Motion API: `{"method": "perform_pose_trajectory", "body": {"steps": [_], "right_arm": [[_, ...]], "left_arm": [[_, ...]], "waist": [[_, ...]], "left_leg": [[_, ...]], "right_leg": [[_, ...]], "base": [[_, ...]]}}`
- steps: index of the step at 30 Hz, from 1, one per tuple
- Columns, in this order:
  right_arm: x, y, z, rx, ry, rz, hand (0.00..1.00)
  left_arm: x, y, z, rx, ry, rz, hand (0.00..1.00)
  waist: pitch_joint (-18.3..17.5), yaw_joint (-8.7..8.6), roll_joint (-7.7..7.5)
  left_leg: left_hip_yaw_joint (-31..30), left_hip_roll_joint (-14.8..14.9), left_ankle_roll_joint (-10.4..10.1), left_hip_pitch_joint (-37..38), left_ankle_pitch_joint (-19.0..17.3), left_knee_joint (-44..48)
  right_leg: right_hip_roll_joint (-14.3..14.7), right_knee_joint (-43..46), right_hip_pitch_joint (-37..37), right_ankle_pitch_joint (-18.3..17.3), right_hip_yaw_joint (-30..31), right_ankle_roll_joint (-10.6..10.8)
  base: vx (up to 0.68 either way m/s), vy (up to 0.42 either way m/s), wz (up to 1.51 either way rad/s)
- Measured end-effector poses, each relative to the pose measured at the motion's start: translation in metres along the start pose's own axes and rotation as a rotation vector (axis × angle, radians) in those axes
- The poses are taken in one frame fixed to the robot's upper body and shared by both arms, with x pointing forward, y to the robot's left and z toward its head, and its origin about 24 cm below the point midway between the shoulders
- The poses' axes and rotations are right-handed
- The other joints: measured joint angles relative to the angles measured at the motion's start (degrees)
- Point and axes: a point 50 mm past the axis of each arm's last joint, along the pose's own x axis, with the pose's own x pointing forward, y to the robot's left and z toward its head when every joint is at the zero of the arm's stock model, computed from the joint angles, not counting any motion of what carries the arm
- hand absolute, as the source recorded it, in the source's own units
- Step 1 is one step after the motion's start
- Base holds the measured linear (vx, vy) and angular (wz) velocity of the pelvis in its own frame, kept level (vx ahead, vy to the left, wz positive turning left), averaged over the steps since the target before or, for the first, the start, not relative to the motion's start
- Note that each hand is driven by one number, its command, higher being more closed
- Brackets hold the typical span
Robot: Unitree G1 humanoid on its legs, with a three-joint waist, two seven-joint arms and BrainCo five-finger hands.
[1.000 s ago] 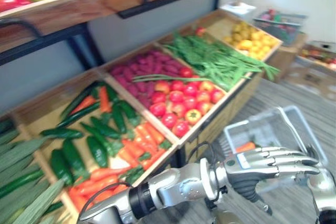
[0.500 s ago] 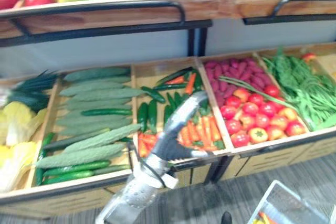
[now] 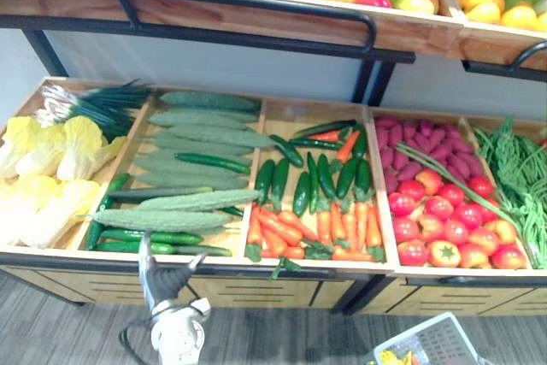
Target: Pick vegetable in the basket
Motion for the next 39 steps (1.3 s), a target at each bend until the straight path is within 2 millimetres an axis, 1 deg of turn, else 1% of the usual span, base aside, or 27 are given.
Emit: {"method": "perform_pose_trajectory", "body": {"steps": [1, 2, 3, 4, 5, 6, 8, 11, 12, 14, 18, 22, 24, 25, 26, 27, 28, 30, 31, 32, 33, 34, 35, 36, 37, 38, 39], "right_arm": [[-0.001, 0.001, 0.000, -0.005, -0.009, 0.004, 1.00], [-0.002, 0.003, 0.000, -0.018, -0.022, 0.012, 1.00], [-0.003, 0.004, 0.000, -0.019, -0.033, 0.017, 1.00], [-0.004, 0.007, 0.002, -0.036, -0.052, 0.022, 1.00], [-0.004, 0.009, 0.003, -0.040, -0.063, 0.019, 1.00], [-0.005, 0.010, 0.004, -0.041, -0.064, 0.021, 1.00], [-0.005, 0.014, 0.006, -0.069, -0.073, 0.029, 1.00], [-0.004, 0.018, 0.010, -0.103, -0.082, 0.041, 1.00], [-0.003, 0.021, 0.013, -0.135, -0.093, 0.052, 1.00], [-0.003, 0.022, 0.017, -0.186, -0.119, 0.063, 1.00], [-0.004, 0.035, 0.031, -0.286, -0.181, 0.117, 1.00], [-0.004, 0.040, 0.035, -0.308, -0.198, 0.150, 1.00], [-0.005, 0.044, 0.041, -0.318, -0.219, 0.165, 1.00], [-0.005, 0.048, 0.049, -0.316, -0.240, 0.174, 1.00], [-0.005, 0.047, 0.051, -0.316, -0.245, 0.172, 1.00], [-0.003, 0.044, 0.056, -0.318, -0.255, 0.163, 1.00], [-0.003, 0.044, 0.057, -0.318, -0.258, 0.161, 1.00], [-0.005, 0.047, 0.056, -0.309, -0.259, 0.179, 1.00], [-0.007, 0.052, 0.056, -0.300, -0.269, 0.196, 1.00], [-0.010, 0.059, 0.058, -0.293, -0.282, 0.220, 1.00], [-0.012, 0.063, 0.060, -0.290, -0.297, 0.238, 1.00], [-0.017, 0.074, 0.067, -0.278, -0.319, 0.267, 1.00], [-0.017, 0.076, 0.068, -0.262, -0.312, 0.265, 1.00], [-0.015, 0.071, 0.069, -0.248, -0.305, 0.246, 1.00], [-0.013, 0.067, 0.066, -0.253, -0.286, 0.238, 1.00], [-0.012, 0.066, 0.063, -0.272, -0.276, 0.238, 1.00], [-0.013, 0.068, 0.060, -0.285, -0.274, 0.246, 1.00]], "left_arm": [[-0.002, 0.001, -0.012, 0.027, 0.051, 0.010, 0.00], [-0.007, 0.004, -0.036, 0.080, 0.157, 0.025, 0.00], [-0.012, 0.007, -0.053, 0.117, 0.237, 0.033, 0.00], [-0.028, 0.016, -0.094, 0.174, 0.442, 0.059, 0.00], [-0.045, 0.021, -0.120, 0.182, 0.611, 0.088, 0.00], [-0.053, 0.024, -0.130, 0.182, 0.676, 0.099, 0.00], [-0.084, 0.030, -0.156, 0.175, 0.883, 0.122, 0.00], [-0.110, 0.034, -0.172, 0.148, 1.050, 0.129, 0.00], [-0.116, 0.033, -0.175, 0.154, 1.082, 0.108, 0.00], [-0.119, 0.031, -0.177, 0.147, 1.108, 0.067, 0.00], [-0.103, 0.014, -0.172, 0.112, 1.078, -0.080, 0.00], [-0.088, 0.000, -0.162, 0.133, 0.987, -0.206, 0.00], [-0.082, -0.008, -0.157, 0.141, 0.946, -0.251, 0.00], [-0.079, -0.014, -0.154, 0.145, 0.920, -0.277, 0.00], [-0.078, -0.017, -0.152, 0.150, 0.908, -0.293, 0.00], [-0.077, -0.022, -0.149, 0.160, 0.889, -0.322, 0.00], [-0.076, -0.023, -0.148, 0.164, 0.882, -0.329, 0.00], [-0.072, -0.022, -0.147, 0.177, 0.865, -0.334, 0.00], [-0.072, -0.021, -0.148, 0.190, 0.868, -0.339, 0.00], [-0.071, -0.020, -0.149, 0.201, 0.865, -0.343, 0.00], [-0.070, -0.020, -0.149, 0.203, 0.865, -0.344, 0.00], [-0.074, -0.019, -0.150, 0.216, 0.866, -0.354, 0.00], [-0.071, -0.021, -0.148, 0.217, 0.847, -0.360, 0.00], [-0.066, -0.024, -0.144, 0.225, 0.808, -0.373, 0.00], [-0.064, -0.024, -0.143, 0.246, 0.790, -0.387, 0.00], [-0.067, -0.020, -0.146, 0.272, 0.792, -0.398, 0.00], [-0.069, -0.018, -0.147, 0.283, 0.795, -0.405, 0.00]], "waist": [[-0.26, -0.03, -0.26], [-0.42, -0.07, 0.19], [-0.80, -0.07, 0.27], [-1.37, -0.32, 0.58], [-1.45, -0.31, 0.72], [-1.52, -0.39, 0.83], [-1.48, -1.26, 1.10], [-1.43, -1.76, 1.73], [-1.37, -1.86, 2.02], [-1.29, -2.03, 2.32], [0.17, -3.10, 2.64], [2.00, -3.19, 2.80], [3.88, -3.12, 2.82], [5.91, -3.20, 3.41], [6.56, -3.23, 3.56], [7.05, -3.16, 4.44], [7.12, -3.16, 4.59], [7.47, -3.19, 3.59], [7.43, -3.07, 3.12], [7.23, -2.90, 2.49], [7.35, -2.78, 2.30], [7.67, -1.52, 3.77], [8.46, -1.76, 3.77], [8.92, -2.22, 3.74], [9.06, -2.40, 3.76], [8.98, -2.43, 3.62], [8.96, -2.49, 3.46]], "left_leg": [[0.07, 0.00, -0.05, 0.67, 0.14, -0.41], [0.72, 0.12, -0.10, 1.82, 0.30, -1.34], [1.37, 0.24, -0.10, 2.36, 0.37, -1.77], [1.82, 0.34, -0.14, 2.90, 0.46, -2.57], [2.73, 0.37, -0.34, 3.56, 0.55, -3.80], [2.93, 0.36, -0.49, 3.63, 0.70, -4.15], [3.18, 0.25, -0.62, 4.13, 1.24, -5.59], [4.44, 0.38, -0.91, 5.61, 1.72, -6.63], [4.98, 0.34, -0.93, 6.38, 1.71, -7.05], [5.34, 0.19, -0.92, 6.80, 1.70, -7.09], [5.53, -0.17, -0.82, 7.50, 1.52, -7.17], [5.55, -0.16, -0.83, 7.81, 1.31, -6.86], [5.40, 0.46, -0.65, 6.48, -1.05, -2.29], [4.54, 1.22, -0.42, 4.53, -3.64, 2.72], [4.21, 1.65, -0.22, 3.32, -4.96, 5.23], [3.38, 2.10, 0.15, 1.39, -7.09, 9.19], [2.90, 2.04, 0.46, 0.78, -7.89, 10.49], [4.60, 1.62, 1.50, -0.23, -9.35, 13.36], [6.72, 1.82, 2.15, -0.94, -10.25, 14.59], [10.12, 1.91, 3.58, -1.83, -10.95, 15.81], [12.08, 1.92, 4.33, -1.91, -10.90, 15.13], [18.20, 4.24, 5.50, -1.58, -9.46, 13.44], [20.10, 4.65, 5.88, -1.51, -9.01, 12.99], [22.30, 5.02, 6.53, -0.96, -7.81, 11.41], [24.12, 5.38, 6.86, 0.56, -6.58, 9.71], [27.30, 5.55, 7.17, 2.38, -5.02, 7.15], [29.59, 5.51, 7.18, 3.01, -3.95, 5.38]], "right_leg": [[0.04, -0.06, 0.43, -0.02, 0.01, -0.04], [0.19, -0.39, 1.06, -0.15, 0.07, -0.21], [0.33, -0.72, 1.17, -0.16, 0.32, -0.24], [0.55, -0.87, 1.03, -0.53, 0.71, -0.75], [0.79, -0.96, 0.52, -0.59, 1.75, -0.81], [0.88, -0.98, 0.21, -0.59, 2.07, -0.81], [1.15, -1.30, -0.55, -0.58, 3.19, -0.83], [1.66, -1.34, -0.43, -0.37, 4.53, -0.55], [1.79, -1.34, -0.40, -0.29, 5.28, -0.46], [1.79, -1.35, -0.40, -0.27, 5.74, -0.42], [1.63, -1.34, -0.27, -0.23, 6.50, -0.38], [1.68, -1.02, -0.09, -0.23, 6.75, -0.37], [1.64, 0.22, -0.15, -0.88, 7.09, -0.66], [1.48, 3.10, -0.88, -2.23, 7.36, -0.36], [1.39, 4.85, -1.65, -3.04, 7.48, -0.28], [1.06, 8.22, -3.26, -4.12, 7.91, 0.35], [0.76, 9.63, -4.00, -4.61, 8.21, 0.51], [0.12, 11.88, -6.10, -4.14, 10.70, 0.64], [0.49, 12.31, -8.35, -1.80, 13.51, -0.49], [1.46, 11.63, -11.65, 3.38, 16.29, -2.47], [2.33, 9.01, -12.62, 8.34, 17.12, -2.93], [3.78, 4.04, -13.25, 16.46, 16.16, -4.08], [3.66, 9.97, -14.55, 12.03, 11.85, -6.69], [1.83, 26.52, -16.36, -1.29, 5.34, -10.73], [0.80, 35.63, -15.41, -5.97, 1.69, -11.70], [-0.26, 42.47, -12.19, -8.53, -1.03, -11.32], [-0.92, 44.96, -9.84, -9.42, -1.61, -10.02]], "base": [[0.00, -0.026, -0.09], [0.01, -0.029, -0.15], [0.00, -0.033, -0.21], [0.01, -0.030, -0.30], [0.01, -0.023, -0.28], [0.01, -0.015, -0.28], [0.03, -0.008, -0.16], [0.05, 0.006, -0.21], [0.08, 0.016, -0.30], [0.05, 0.017, -0.17], [0.02, 0.013, -0.08], [0.00, -0.004, -0.02], [-0.03, 0.004, -0.05], [-0.07, 0.027, -0.03], [-0.10, 0.068, -0.01], [-0.07, 0.083, -0.02], [-0.07, 0.149, -0.15], [-0.07, 0.153, -0.40], [-0.15, 0.193, -1.09], [-0.19, 0.227, -1.41], [-0.26, 0.238, -1.96], [-0.24, 0.173, -1.63], [-0.30, 0.173, -1.55], [-0.22, 0.145, -0.92], [-0.21, 0.163, -1.06], [-0.13, 0.117, -1.07], [-0.14, 0.076, -1.34]]}}
